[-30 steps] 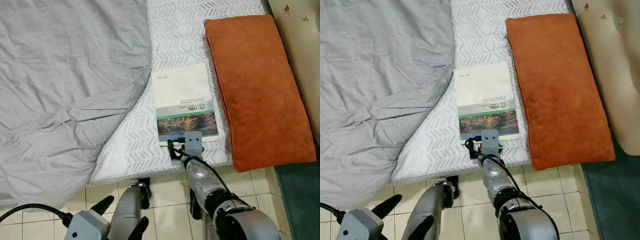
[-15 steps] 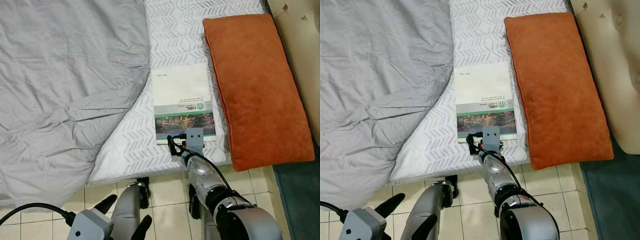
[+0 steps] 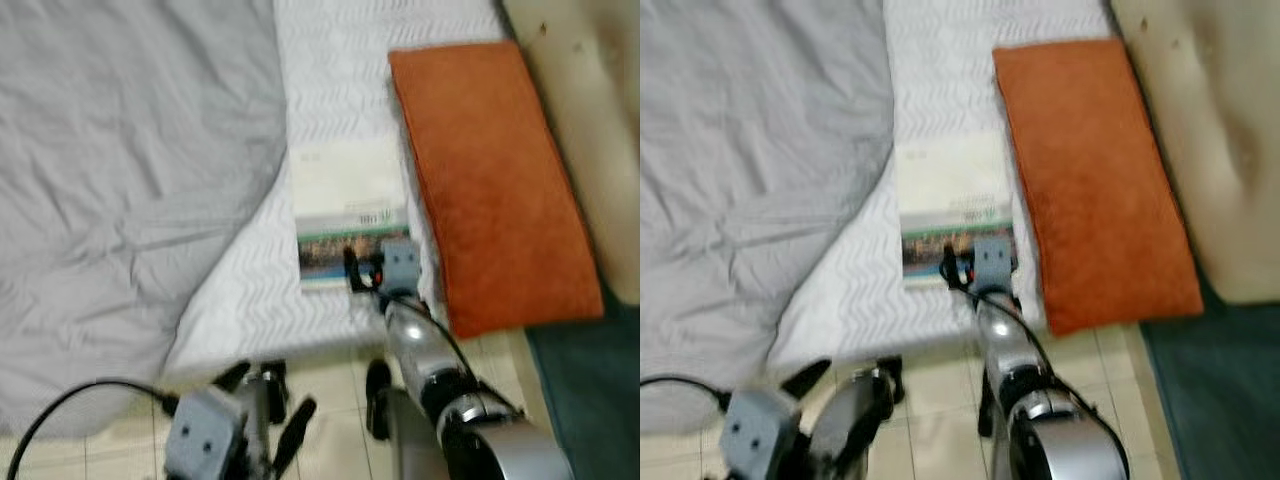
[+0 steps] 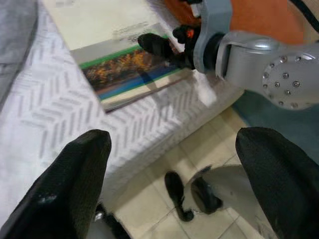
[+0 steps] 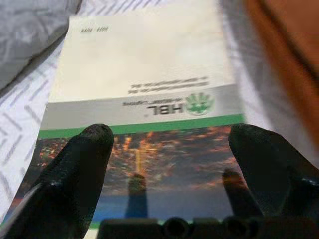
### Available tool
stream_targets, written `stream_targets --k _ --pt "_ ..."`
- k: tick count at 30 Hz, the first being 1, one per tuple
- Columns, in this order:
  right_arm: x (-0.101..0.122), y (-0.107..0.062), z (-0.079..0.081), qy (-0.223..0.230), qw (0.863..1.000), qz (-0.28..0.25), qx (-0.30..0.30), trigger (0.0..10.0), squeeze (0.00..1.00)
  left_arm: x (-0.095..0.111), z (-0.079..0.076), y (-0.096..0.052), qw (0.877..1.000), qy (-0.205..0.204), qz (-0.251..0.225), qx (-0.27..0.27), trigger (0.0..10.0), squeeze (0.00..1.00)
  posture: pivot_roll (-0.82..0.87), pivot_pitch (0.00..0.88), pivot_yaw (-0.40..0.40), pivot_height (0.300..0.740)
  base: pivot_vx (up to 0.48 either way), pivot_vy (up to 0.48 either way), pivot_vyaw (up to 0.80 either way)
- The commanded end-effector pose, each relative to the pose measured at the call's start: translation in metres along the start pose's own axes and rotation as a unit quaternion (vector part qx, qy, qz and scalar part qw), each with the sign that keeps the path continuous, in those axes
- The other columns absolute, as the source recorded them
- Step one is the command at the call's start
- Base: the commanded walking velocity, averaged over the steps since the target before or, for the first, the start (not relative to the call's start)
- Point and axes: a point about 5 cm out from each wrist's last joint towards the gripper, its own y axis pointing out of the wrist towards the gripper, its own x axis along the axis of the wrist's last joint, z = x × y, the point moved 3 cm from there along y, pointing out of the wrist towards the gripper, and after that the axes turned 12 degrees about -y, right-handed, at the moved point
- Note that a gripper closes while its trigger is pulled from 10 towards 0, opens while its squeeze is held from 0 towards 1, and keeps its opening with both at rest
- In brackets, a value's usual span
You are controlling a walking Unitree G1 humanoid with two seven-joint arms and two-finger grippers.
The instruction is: Clean up the room
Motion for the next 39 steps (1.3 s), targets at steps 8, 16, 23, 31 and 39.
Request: stream_targets --k 8,16,23,31,39 --pt "-0.009 -0.019 -0.030 0.021 0.999 -0.018 -0.026 10.0 0.00 -0.048 0.038 0.034 0.999 -0.029 0.030 0.032 10.0 0.00 0.00 0.122 -0.065 0.740 0.000 0.000 0.00" --pt "-0.041 -0.082 -0.061 -0.013 0.999 -0.006 -0.031 10.0 1.00 -0.049 0.080 0.094 0.996 -0.018 -0.013 0.090 10.0 0.00 -0.08 0.000 -0.057 0.740 0.000 0.000 0.00" --pt "-0.074 -0.118 -0.082 -0.016 0.997 0.054 -0.054 10.0 1.00 -0.033 0.103 0.107 0.991 -0.022 -0.044 0.127 10.0 0.00 -0.10 0.000 -0.005 0.740 0.000 0.000 0.00" --pt "-0.077 -0.127 -0.078 0.026 0.997 0.067 -0.040 10.0 0.00 -0.029 0.106 0.111 0.981 -0.084 -0.075 0.158 10.0 0.00 -0.13 0.000 0.032 0.740 0.000 0.120 0.00" --pt "-0.072 -0.117 -0.076 0.016 0.997 0.072 -0.016 10.0 0.00 -0.036 0.109 0.115 0.980 -0.086 -0.061 0.168 10.0 0.00 -0.13 0.000 0.033 0.740 0.000 0.478 0.00"
